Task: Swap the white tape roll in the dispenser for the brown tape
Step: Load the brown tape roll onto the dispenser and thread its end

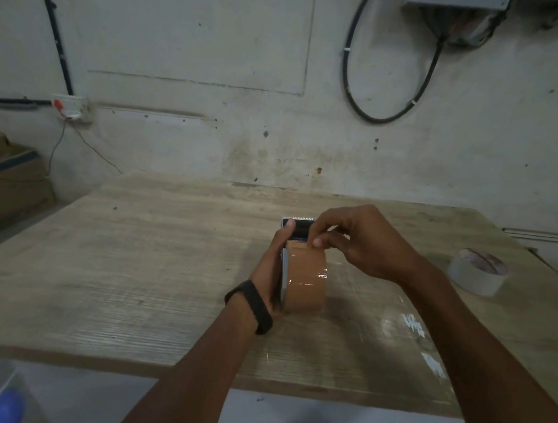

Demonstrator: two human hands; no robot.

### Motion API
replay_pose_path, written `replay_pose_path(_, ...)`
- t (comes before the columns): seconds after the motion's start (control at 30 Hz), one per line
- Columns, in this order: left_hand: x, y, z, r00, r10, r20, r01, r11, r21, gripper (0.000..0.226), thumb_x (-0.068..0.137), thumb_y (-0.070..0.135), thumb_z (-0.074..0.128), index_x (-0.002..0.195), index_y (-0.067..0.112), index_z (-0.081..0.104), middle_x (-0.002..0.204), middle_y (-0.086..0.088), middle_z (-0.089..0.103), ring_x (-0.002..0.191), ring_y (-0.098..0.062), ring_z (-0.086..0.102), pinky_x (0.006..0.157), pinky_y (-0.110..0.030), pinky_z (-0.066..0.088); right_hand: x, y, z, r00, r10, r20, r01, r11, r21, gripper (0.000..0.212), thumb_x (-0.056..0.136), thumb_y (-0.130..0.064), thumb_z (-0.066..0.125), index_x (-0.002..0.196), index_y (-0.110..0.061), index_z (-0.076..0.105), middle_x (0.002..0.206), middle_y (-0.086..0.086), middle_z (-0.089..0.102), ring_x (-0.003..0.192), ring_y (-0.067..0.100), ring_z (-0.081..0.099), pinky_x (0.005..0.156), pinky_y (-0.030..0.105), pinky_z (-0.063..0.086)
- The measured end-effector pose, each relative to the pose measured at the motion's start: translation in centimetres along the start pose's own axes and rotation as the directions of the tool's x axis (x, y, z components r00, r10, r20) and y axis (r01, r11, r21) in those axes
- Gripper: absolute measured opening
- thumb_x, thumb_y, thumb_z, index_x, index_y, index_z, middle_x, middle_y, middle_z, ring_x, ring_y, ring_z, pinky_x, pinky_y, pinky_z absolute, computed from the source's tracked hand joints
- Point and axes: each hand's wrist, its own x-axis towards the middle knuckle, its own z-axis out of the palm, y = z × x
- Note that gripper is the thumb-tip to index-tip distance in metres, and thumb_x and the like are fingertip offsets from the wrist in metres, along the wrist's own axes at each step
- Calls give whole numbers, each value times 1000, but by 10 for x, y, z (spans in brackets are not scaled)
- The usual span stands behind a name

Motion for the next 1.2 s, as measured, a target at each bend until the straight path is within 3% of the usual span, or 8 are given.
replay_pose_path(0.1,-2,1,2,1000,26,-4,-26,1000,-12,69,69,73,70,110,17,75,86,-12,67,70,-25,65,68,-38,54,-4,2,4,999,-45,-4,45,998,-44,7,93,-15,69,92,-20,73,92,-11,71,90,4,67,82,26,57)
replay_pose_path(0.2,-4,2,4,999,37,-4,-37,999,-1,69,76,72,61,116,17,72,83,-11,70,66,-24,69,63,-37,58,-8,4,12,995,-36,-91,33,999,-27,5,95,-16,67,94,-19,71,93,-9,71,88,2,67,79,23,57)
replay_pose_path(0.33,-6,2,6,999,47,-15,-47,999,4,67,83,75,52,106,15,74,79,-10,70,64,-23,68,62,-35,57,-15,2,24,978,29,-208,-15,998,68,5,95,-16,66,94,-20,69,89,-12,69,86,3,67,75,15,53)
replay_pose_path(0.53,-6,2,6,997,70,-21,-69,997,42,75,80,78,49,118,15,67,78,-8,72,64,-21,69,60,-35,58,-17,-3,37,937,148,-317,-80,973,217,9,95,-12,65,91,-20,67,84,-17,65,83,-3,62,74,17,56)
replay_pose_path(0.67,-8,2,11,996,87,-1,-86,996,30,70,80,78,47,103,18,76,76,-7,71,62,-19,70,57,-33,59,-15,-3,44,897,248,-365,-147,948,283,12,96,-14,64,86,-20,65,79,-15,65,76,-8,59,69,10,49)
replay_pose_path(0.87,-10,2,13,998,52,18,-53,996,69,79,71,83,52,109,17,71,78,-5,70,65,-18,68,61,-33,58,-14,-4,53,804,434,-407,-182,831,525,14,99,-16,61,88,-11,68,78,1,70,68,12,66,63,33,58)
replay_pose_path(1.07,-11,2,11,999,50,3,-50,995,84,99,70,85,49,138,14,60,80,-6,73,66,-18,69,61,-33,57,-12,-6,46,803,483,-348,-232,793,564,11,97,-15,63,92,-11,72,88,5,75,79,18,73,72,33,63)
replay_pose_path(1.2,-9,2,13,995,92,-34,-90,995,48,80,79,77,51,125,14,70,91,-10,77,73,-22,75,62,-34,59,-13,-7,52,724,576,-380,-244,729,640,15,95,-16,65,84,-13,74,81,1,77,76,10,72,73,32,60)
